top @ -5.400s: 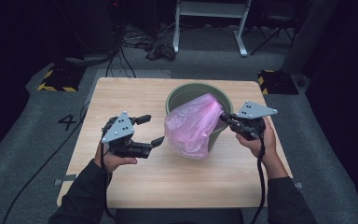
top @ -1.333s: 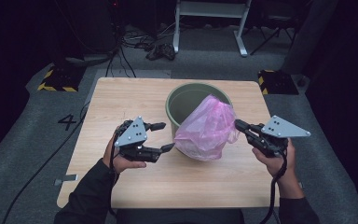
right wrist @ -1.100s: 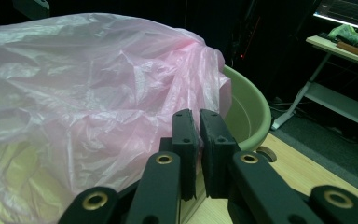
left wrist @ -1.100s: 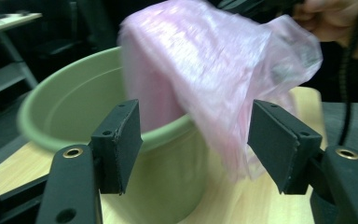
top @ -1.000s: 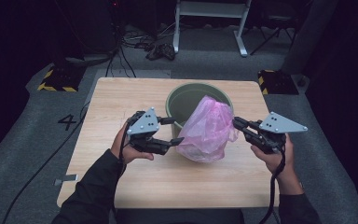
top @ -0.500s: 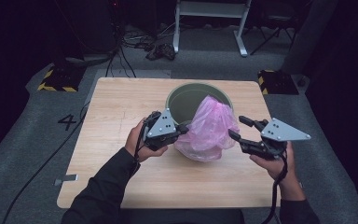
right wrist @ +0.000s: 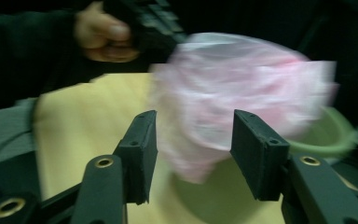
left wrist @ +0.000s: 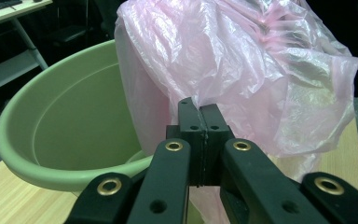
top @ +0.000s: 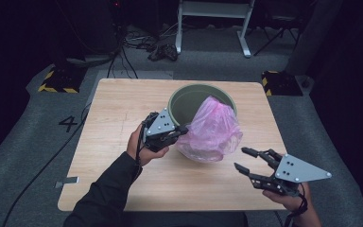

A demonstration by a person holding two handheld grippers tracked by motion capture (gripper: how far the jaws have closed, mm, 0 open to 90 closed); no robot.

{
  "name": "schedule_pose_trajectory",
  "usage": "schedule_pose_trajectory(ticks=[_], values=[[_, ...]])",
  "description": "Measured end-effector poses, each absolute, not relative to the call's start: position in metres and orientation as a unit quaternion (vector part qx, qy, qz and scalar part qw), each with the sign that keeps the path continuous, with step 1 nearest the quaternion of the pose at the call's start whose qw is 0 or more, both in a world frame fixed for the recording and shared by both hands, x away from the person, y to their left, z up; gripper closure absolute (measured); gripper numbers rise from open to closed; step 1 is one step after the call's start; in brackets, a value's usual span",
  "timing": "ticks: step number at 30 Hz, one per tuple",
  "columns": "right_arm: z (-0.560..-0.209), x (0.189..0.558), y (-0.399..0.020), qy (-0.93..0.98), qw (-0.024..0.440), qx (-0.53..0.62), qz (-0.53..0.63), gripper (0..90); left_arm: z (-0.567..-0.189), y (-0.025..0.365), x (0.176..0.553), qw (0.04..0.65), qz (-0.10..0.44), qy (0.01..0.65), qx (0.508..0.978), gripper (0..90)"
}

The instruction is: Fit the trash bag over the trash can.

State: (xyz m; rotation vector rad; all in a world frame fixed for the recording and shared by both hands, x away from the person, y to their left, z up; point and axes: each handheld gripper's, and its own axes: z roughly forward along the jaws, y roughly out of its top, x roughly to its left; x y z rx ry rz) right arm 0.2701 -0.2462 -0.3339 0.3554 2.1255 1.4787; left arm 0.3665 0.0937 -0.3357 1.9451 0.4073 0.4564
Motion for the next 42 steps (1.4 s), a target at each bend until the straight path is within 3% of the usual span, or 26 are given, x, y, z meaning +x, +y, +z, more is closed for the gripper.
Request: schedule_pose_trajectory(ticks=[7, 23, 28, 30, 34, 37, 42], values=[[-0.355, 0.262, -0.211, 0.82, 0.221, 0.082, 0.521, 53.9, -0.336, 0.092, 0.365, 0.531, 0.185, 0.176, 0.808, 90.0], [-0.362, 0.306, -0.168, 0.816, 0.281, 0.134, 0.486, 39.6, -0.34, 0.089, 0.36, 0.546, 0.152, 0.16, 0.808, 90.0], [-0.363, 0.31, -0.161, 0.812, 0.313, 0.14, 0.472, 55.0, -0.34, 0.087, 0.357, 0.551, 0.136, 0.145, 0.811, 90.0], [-0.363, 0.312, -0.162, 0.809, 0.321, 0.147, 0.47, 69.1, -0.341, 0.087, 0.355, 0.551, 0.132, 0.14, 0.812, 90.0], [-0.363, 0.315, -0.164, 0.808, 0.331, 0.158, 0.461, 82.0, -0.341, 0.088, 0.354, 0.552, 0.132, 0.138, 0.811, 90.0], [-0.363, 0.317, -0.168, 0.808, 0.329, 0.162, 0.461, 89.2, -0.341, 0.091, 0.355, 0.554, 0.133, 0.141, 0.81, 90.0], [-0.36, 0.32, -0.179, 0.802, 0.317, 0.175, 0.475, 90.0, -0.343, 0.096, 0.356, 0.555, 0.134, 0.146, 0.808, 90.0]])
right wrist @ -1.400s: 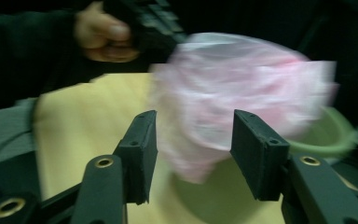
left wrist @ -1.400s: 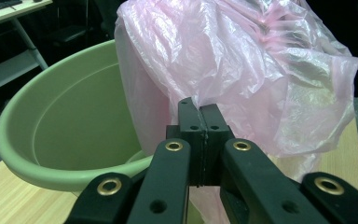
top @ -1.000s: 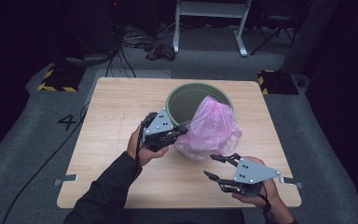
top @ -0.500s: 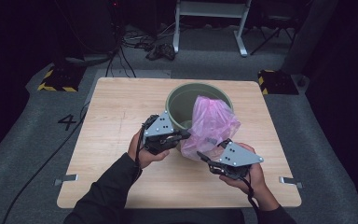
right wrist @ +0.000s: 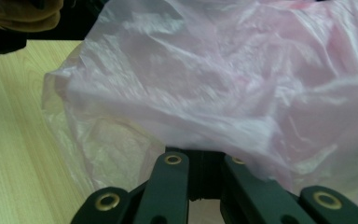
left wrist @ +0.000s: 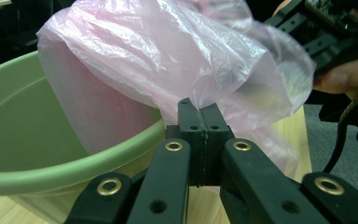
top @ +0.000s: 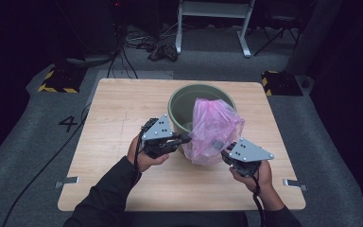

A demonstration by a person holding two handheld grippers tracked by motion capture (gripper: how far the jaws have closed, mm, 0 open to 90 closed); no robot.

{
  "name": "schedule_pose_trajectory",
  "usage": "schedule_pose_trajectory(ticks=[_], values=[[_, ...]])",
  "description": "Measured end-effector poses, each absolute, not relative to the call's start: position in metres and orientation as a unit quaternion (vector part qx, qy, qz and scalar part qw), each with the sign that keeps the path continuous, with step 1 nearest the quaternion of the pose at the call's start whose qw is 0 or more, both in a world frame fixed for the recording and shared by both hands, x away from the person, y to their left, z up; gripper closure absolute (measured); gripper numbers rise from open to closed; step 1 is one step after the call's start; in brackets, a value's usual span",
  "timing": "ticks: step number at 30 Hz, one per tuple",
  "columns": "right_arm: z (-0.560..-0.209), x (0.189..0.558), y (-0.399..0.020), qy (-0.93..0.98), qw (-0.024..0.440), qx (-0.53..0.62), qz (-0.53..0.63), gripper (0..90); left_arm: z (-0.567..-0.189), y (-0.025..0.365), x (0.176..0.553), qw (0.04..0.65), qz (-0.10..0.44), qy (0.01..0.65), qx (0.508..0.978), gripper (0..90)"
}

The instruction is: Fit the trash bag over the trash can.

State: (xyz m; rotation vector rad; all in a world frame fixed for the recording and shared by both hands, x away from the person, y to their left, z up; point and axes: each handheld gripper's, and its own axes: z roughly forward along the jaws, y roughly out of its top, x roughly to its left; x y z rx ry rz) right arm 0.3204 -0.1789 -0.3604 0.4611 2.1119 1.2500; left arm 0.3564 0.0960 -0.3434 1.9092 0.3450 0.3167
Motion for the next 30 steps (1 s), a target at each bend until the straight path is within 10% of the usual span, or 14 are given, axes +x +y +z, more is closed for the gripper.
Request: schedule_pose_trajectory(ticks=[12, 18, 24, 30], values=[[-0.354, 0.321, -0.207, 0.788, 0.288, 0.192, 0.509, 89.5, -0.346, 0.106, 0.359, 0.563, 0.127, 0.158, 0.801, 89.9], [-0.354, 0.313, -0.186, 0.8, 0.268, 0.152, 0.514, 43.7, -0.345, 0.093, 0.354, 0.564, 0.13, 0.144, 0.803, 89.9], [-0.359, 0.314, -0.163, 0.814, 0.258, 0.143, 0.501, 29.6, -0.346, 0.089, 0.353, 0.569, 0.119, 0.143, 0.801, 89.9], [-0.363, 0.317, -0.151, 0.817, 0.277, 0.158, 0.48, 60.9, -0.347, 0.085, 0.348, 0.571, 0.116, 0.135, 0.802, 89.9]])
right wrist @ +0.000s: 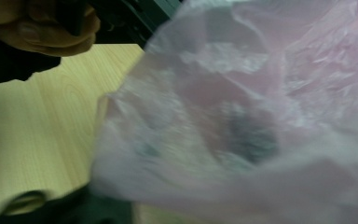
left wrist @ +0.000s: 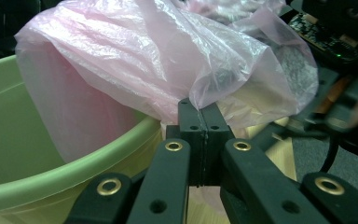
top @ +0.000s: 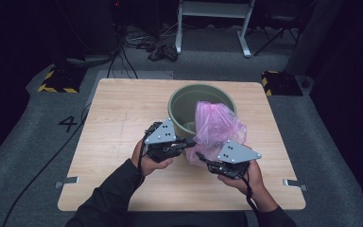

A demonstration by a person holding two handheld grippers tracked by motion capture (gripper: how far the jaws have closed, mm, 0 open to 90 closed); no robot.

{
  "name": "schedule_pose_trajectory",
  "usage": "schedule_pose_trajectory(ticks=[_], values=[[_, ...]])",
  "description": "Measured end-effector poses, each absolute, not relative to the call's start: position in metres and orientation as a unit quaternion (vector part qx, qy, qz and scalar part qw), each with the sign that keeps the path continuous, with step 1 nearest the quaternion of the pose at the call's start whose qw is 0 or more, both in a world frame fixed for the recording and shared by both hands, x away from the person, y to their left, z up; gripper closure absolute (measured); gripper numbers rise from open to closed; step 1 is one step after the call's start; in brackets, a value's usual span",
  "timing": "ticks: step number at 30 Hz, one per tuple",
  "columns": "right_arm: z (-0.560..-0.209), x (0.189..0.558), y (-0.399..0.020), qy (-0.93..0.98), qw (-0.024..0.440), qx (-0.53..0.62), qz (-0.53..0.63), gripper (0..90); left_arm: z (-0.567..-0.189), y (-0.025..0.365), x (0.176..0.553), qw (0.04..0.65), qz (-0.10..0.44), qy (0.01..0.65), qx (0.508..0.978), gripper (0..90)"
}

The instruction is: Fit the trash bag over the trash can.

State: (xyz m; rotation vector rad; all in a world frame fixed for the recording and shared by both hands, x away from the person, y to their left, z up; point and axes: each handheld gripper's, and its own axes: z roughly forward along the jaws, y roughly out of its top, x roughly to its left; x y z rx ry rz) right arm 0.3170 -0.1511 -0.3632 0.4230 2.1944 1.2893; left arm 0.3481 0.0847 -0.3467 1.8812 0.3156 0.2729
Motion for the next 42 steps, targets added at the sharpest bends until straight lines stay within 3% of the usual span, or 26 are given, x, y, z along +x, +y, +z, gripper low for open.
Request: schedule_pose_trajectory(ticks=[4, 7, 17, 22, 37, 42], values=[[-0.362, 0.316, -0.153, 0.816, 0.29, 0.161, 0.474, 82.2, -0.345, 0.09, 0.348, 0.572, 0.123, 0.138, 0.8, 89.9], [-0.36, 0.315, -0.161, 0.813, 0.291, 0.169, 0.475, 90.0, -0.344, 0.097, 0.35, 0.575, 0.126, 0.147, 0.795, 89.9], [-0.351, 0.313, -0.193, 0.801, 0.274, 0.179, 0.5, 90.0, -0.345, 0.11, 0.356, 0.574, 0.133, 0.164, 0.791, 89.9], [-0.35, 0.313, -0.197, 0.803, 0.288, 0.183, 0.489, 90.0, -0.344, 0.112, 0.356, 0.568, 0.145, 0.165, 0.793, 89.9], [-0.344, 0.322, -0.264, 0.778, 0.322, 0.274, 0.466, 90.0, -0.351, 0.147, 0.377, 0.566, 0.145, 0.219, 0.782, 89.8], [-0.343, 0.322, -0.264, 0.777, 0.305, 0.269, 0.482, 87.3, -0.352, 0.144, 0.374, 0.572, 0.14, 0.215, 0.779, 89.6]])
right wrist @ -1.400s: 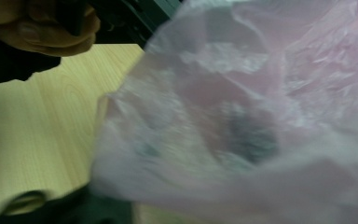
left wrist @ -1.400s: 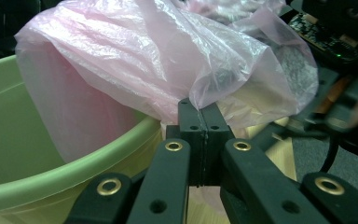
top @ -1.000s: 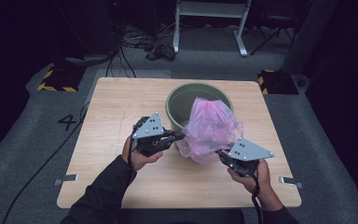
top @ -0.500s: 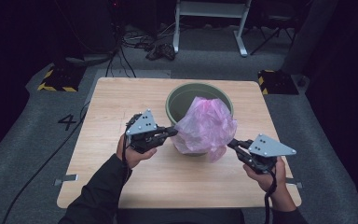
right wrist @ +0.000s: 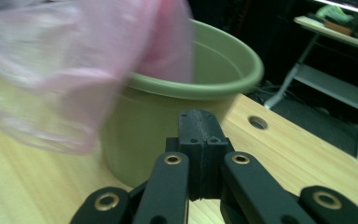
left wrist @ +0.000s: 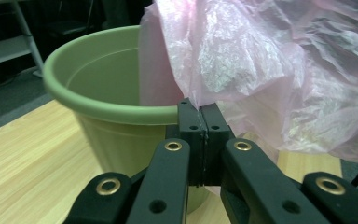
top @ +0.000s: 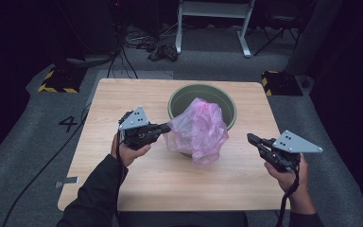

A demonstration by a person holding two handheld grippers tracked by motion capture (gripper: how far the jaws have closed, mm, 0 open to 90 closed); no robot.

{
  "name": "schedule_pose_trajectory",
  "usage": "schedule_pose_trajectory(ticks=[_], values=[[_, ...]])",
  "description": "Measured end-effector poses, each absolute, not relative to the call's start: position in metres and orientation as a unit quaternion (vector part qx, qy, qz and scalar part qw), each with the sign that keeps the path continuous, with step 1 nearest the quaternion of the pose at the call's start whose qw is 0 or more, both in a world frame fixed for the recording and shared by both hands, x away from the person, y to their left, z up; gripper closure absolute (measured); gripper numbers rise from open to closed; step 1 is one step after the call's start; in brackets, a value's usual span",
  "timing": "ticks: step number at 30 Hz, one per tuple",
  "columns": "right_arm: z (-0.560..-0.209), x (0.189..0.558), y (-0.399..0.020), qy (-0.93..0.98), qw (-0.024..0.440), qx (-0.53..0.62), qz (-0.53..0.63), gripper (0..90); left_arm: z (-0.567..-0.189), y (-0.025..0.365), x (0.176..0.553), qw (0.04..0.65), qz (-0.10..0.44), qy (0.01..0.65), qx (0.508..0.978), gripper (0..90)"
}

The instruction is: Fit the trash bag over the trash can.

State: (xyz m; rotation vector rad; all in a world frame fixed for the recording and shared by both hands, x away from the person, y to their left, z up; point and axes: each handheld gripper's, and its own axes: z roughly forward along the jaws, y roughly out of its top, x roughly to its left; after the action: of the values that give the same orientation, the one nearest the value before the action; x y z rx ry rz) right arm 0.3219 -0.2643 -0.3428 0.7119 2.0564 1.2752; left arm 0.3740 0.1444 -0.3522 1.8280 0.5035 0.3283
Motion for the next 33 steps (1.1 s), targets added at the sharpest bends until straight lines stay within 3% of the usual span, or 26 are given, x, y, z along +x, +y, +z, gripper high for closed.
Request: schedule_pose_trajectory(ticks=[1, 7, 10, 16, 18, 20, 21, 23, 25, 33], values=[[-0.342, 0.319, -0.261, 0.778, 0.304, 0.259, 0.486, 75.5, -0.352, 0.143, 0.372, 0.57, 0.142, 0.21, 0.781, 89.5], [-0.339, 0.311, -0.243, 0.777, 0.276, 0.218, 0.522, 39.5, -0.352, 0.137, 0.369, 0.566, 0.146, 0.202, 0.786, 88.7], [-0.339, 0.315, -0.233, 0.78, 0.252, 0.219, 0.529, 28.8, -0.351, 0.138, 0.369, 0.571, 0.143, 0.204, 0.783, 88.7], [-0.348, 0.318, -0.21, 0.775, 0.24, 0.238, 0.534, 23.0, -0.355, 0.135, 0.368, 0.571, 0.135, 0.198, 0.785, 88.7], [-0.351, 0.321, -0.203, 0.776, 0.234, 0.244, 0.533, 27.4, -0.357, 0.134, 0.367, 0.57, 0.136, 0.195, 0.787, 88.7], [-0.351, 0.324, -0.2, 0.776, 0.254, 0.253, 0.519, 53.4, -0.357, 0.135, 0.368, 0.571, 0.137, 0.196, 0.786, 88.7], [-0.352, 0.326, -0.2, 0.779, 0.258, 0.255, 0.512, 58.3, -0.357, 0.136, 0.368, 0.572, 0.139, 0.197, 0.784, 88.7], [-0.352, 0.331, -0.202, 0.78, 0.254, 0.262, 0.508, 76.9, -0.357, 0.14, 0.37, 0.574, 0.139, 0.203, 0.781, 88.7], [-0.352, 0.334, -0.207, 0.776, 0.268, 0.277, 0.5, 86.3, -0.357, 0.145, 0.374, 0.571, 0.145, 0.211, 0.78, 88.7], [-0.356, 0.351, -0.236, 0.761, 0.29, 0.33, 0.478, 90.0, -0.36, 0.155, 0.39, 0.556, 0.158, 0.235, 0.782, 88.6]])
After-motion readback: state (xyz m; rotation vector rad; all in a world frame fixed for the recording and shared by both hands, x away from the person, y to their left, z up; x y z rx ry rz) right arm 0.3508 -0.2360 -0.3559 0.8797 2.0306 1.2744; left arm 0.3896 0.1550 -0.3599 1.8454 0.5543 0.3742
